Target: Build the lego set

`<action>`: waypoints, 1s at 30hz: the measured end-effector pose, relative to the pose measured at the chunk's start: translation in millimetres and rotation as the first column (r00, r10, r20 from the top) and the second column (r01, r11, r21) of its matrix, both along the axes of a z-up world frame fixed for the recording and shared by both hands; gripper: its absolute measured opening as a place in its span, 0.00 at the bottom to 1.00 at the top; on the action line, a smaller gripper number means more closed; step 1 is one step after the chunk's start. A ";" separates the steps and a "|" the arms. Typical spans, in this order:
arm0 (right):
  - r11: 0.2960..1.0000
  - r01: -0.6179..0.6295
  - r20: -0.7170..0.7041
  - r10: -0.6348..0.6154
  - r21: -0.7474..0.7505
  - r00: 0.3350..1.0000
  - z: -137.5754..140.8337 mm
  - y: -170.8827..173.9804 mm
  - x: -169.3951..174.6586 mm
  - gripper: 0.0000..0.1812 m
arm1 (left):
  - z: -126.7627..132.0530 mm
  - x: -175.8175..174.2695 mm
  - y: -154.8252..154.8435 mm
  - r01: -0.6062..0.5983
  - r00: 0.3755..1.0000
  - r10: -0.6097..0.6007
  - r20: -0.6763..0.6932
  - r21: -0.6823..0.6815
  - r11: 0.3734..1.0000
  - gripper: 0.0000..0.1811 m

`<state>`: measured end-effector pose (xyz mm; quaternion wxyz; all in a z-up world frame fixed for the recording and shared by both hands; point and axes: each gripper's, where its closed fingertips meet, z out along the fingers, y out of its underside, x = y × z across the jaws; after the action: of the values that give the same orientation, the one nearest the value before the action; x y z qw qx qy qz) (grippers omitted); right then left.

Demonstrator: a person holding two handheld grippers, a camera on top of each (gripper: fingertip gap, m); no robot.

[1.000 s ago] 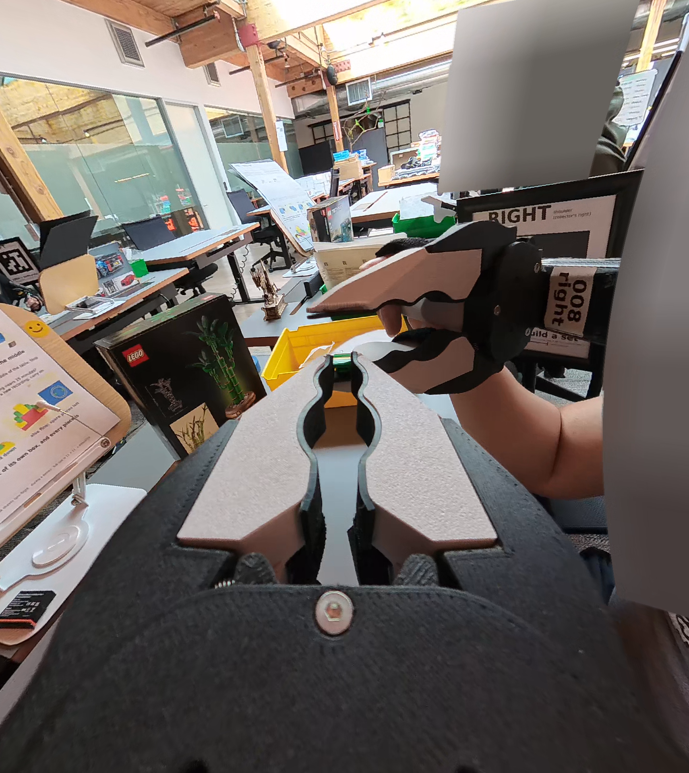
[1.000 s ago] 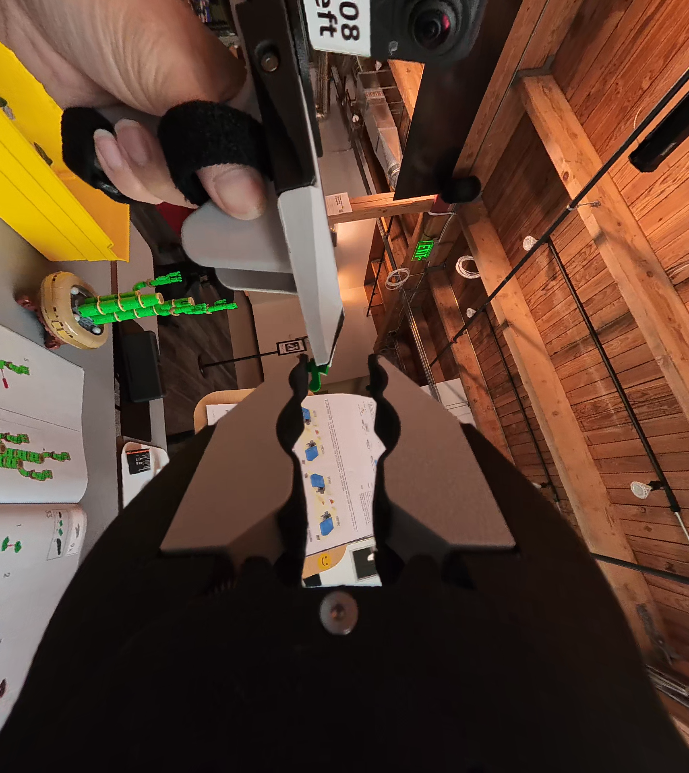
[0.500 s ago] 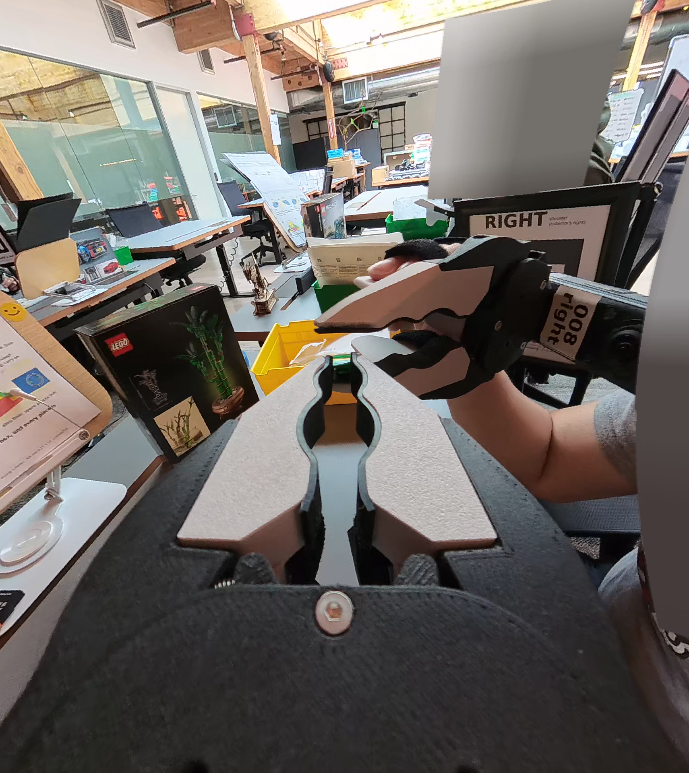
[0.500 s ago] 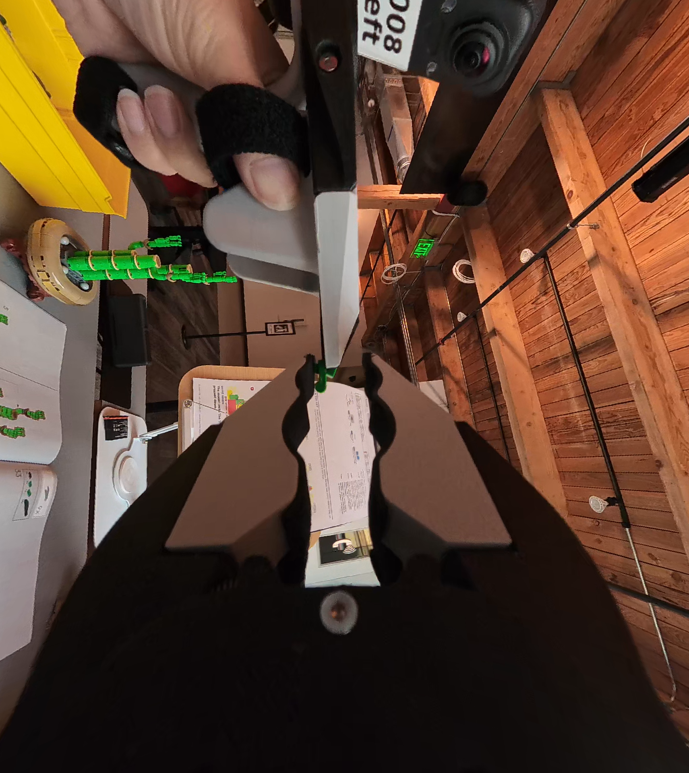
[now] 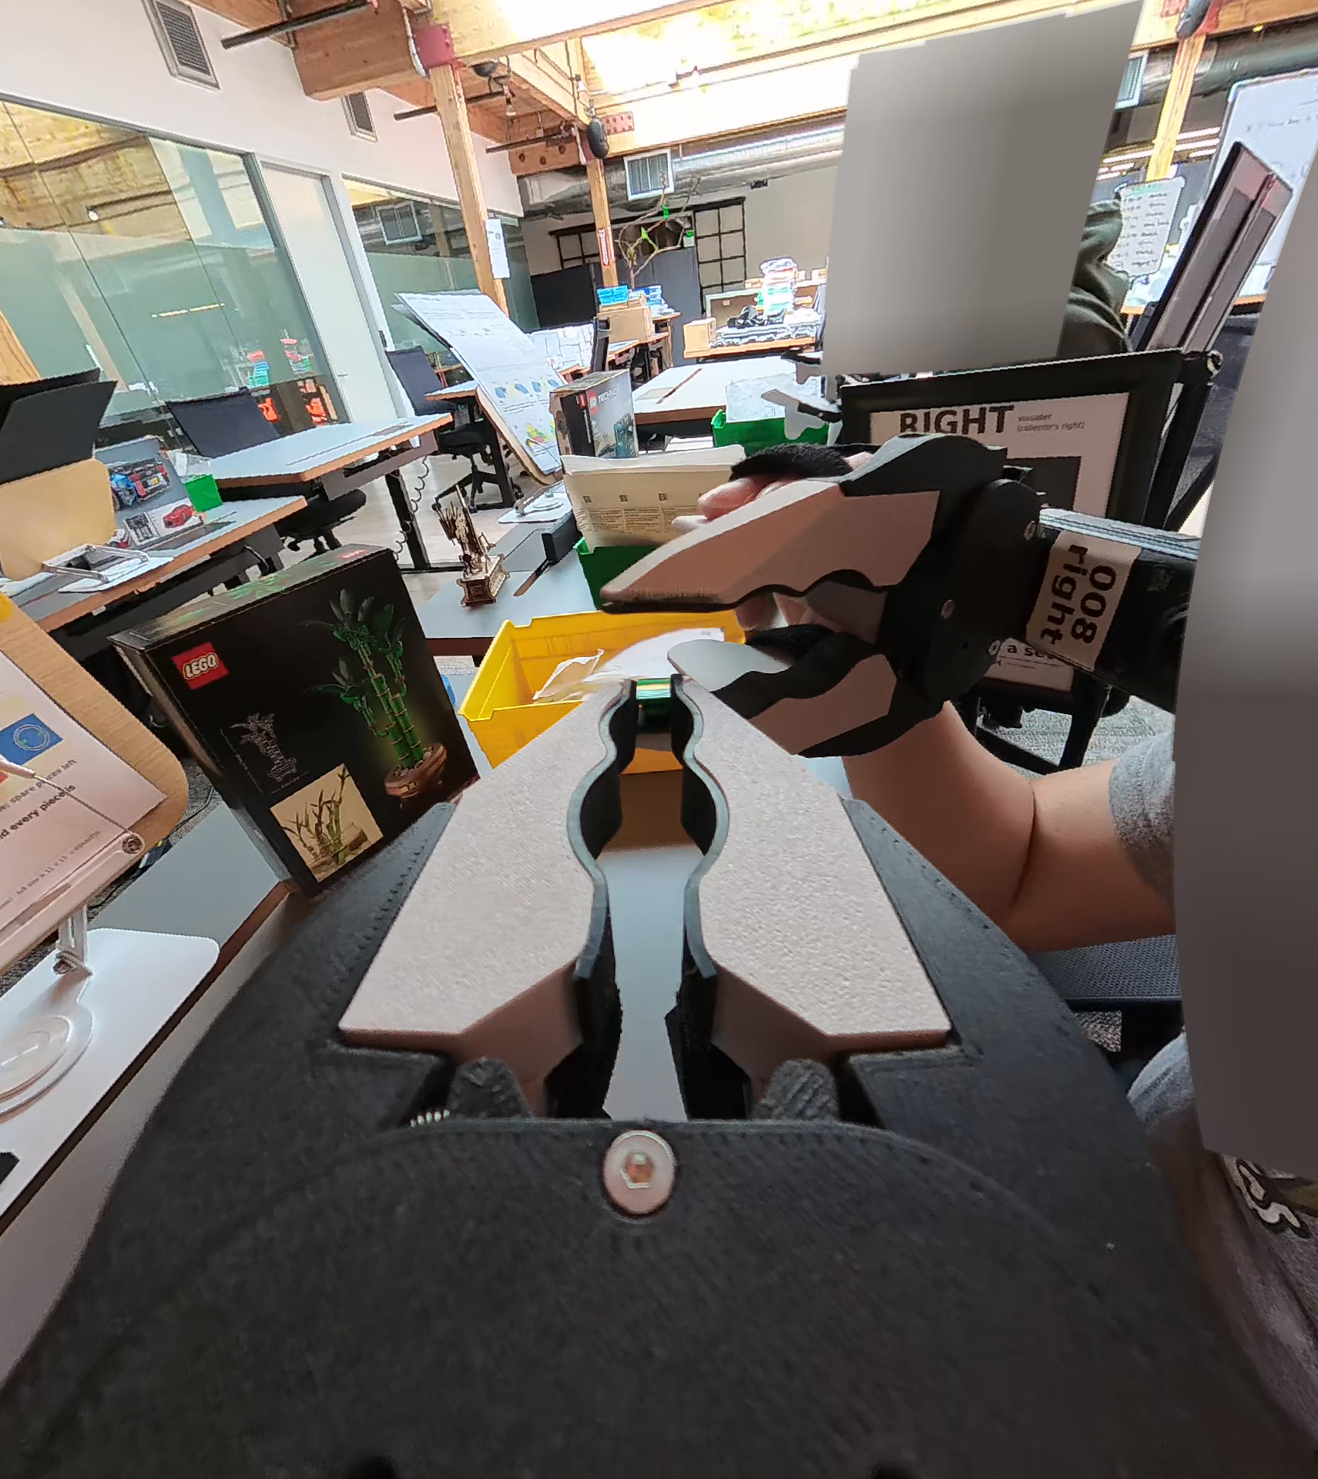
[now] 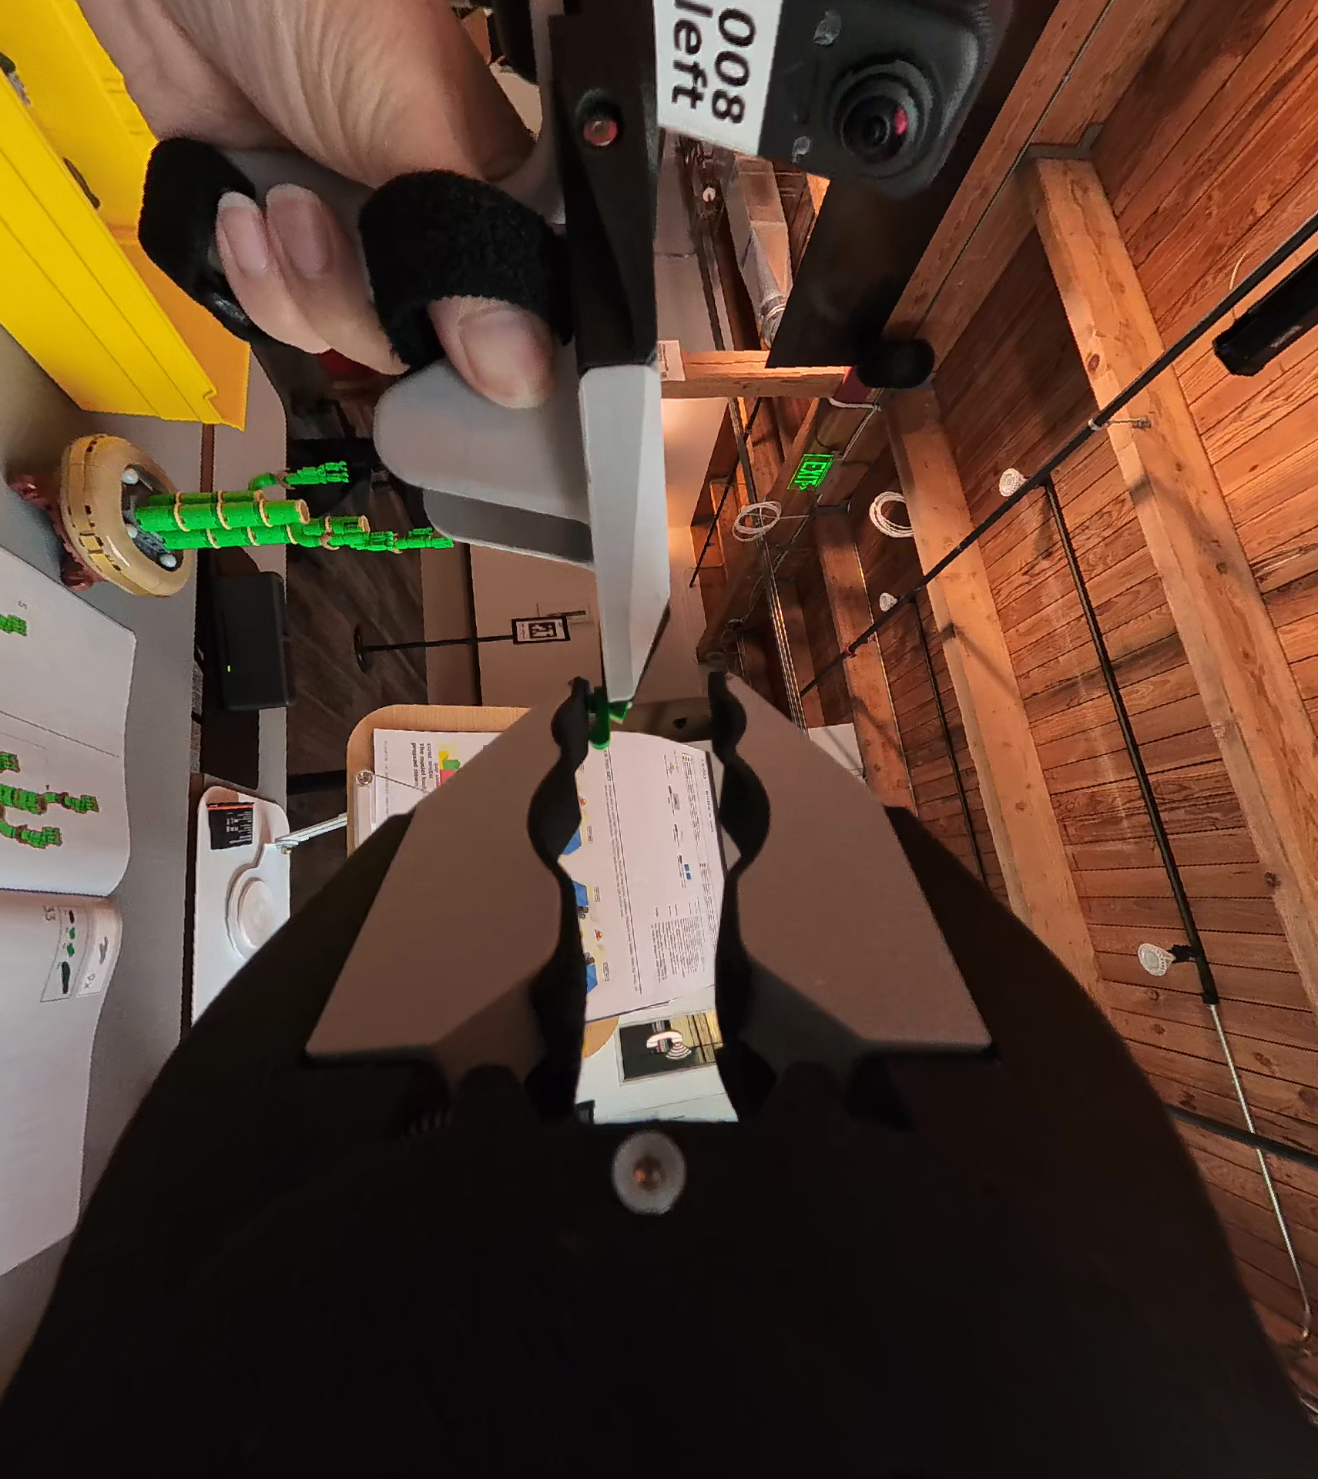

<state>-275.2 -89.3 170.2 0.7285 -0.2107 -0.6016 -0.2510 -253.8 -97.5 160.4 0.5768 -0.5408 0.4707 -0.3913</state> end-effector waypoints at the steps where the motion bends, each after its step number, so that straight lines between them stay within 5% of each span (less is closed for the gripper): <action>1: 1.000 -0.006 -0.004 0.006 -0.003 1.000 0.6 -0.9 0.1 0.17 | 0.3 -0.2 -0.9 0.009 1.000 -0.009 0.003 -0.006 1.000 0.03; 30: 0.998 -0.041 -0.011 0.040 -0.054 0.999 -2.4 -0.3 0.5 0.18 | 3.0 -1.3 -1.0 0.054 0.998 -0.053 0.042 -0.027 0.998 0.03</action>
<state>-274.7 -89.6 167.8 0.7303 -0.2192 -0.6088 -0.2189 -255.1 -98.5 163.4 0.5680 -0.5278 0.4677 -0.4243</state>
